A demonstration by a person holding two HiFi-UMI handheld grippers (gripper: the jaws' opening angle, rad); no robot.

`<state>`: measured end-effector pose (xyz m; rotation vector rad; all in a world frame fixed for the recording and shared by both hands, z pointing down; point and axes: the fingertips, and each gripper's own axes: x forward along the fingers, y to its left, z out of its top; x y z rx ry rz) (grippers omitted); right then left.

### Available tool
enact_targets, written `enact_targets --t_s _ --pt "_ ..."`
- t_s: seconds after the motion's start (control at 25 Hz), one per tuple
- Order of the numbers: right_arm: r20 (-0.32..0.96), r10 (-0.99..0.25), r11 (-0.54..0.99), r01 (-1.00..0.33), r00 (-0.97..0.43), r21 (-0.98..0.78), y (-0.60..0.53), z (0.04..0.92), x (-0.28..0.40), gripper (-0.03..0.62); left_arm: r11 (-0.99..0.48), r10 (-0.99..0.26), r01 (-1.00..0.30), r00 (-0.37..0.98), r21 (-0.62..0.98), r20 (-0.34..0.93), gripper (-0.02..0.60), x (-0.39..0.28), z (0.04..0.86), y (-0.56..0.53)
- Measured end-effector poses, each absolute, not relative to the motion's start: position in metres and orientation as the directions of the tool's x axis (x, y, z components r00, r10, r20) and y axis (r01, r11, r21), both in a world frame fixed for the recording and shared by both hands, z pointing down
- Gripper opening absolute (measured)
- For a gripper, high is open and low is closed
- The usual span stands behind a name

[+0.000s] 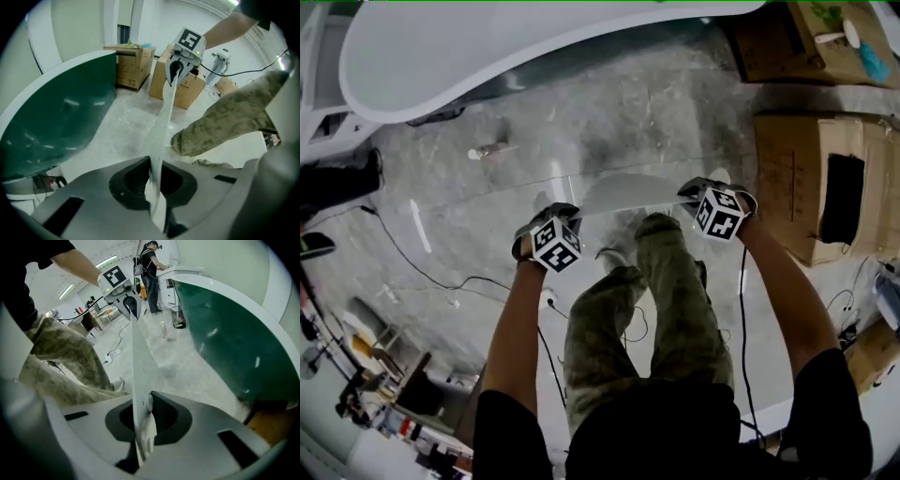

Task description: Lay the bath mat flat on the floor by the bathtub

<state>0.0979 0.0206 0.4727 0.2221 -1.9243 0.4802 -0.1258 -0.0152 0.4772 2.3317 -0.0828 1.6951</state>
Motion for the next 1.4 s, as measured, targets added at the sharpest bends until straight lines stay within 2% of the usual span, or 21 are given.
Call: enact_targets --t_s 0.36,0.8,1.0,1.12,1.4 --pt "0.926 0.067 0.895 -0.388 -0.371 -0.22 0.032 0.579 0.104 0.028 -0.971 0.114 -0.167 0.3 0.17 0.947 0.026 -0.12 0.576 -0.006" --pt "0.948 0.019 0.943 -0.31 -0.317 -0.123 0.018 0.646 0.126 0.028 -0.975 0.158 -0.11 0.283 0.195 0.946 0.026 -0.104 0.649 0.0" --pt "0.939 -0.051 0.944 -0.323 -0.339 -0.065 -0.007 0.665 0.133 0.029 -0.973 0.156 -0.121 0.281 0.197 0.947 0.026 -0.097 0.667 -0.024" --pt "0.936 -0.092 0.955 -0.296 -0.34 -0.014 -0.025 0.678 0.134 0.029 -0.983 0.099 -0.12 0.276 0.136 0.956 0.028 -0.096 0.677 -0.046" --pt "0.902 -0.17 0.944 -0.33 -0.398 0.032 -0.082 0.698 0.145 0.029 -0.983 -0.142 -0.145 0.243 -0.109 0.959 0.028 -0.087 0.693 -0.089"
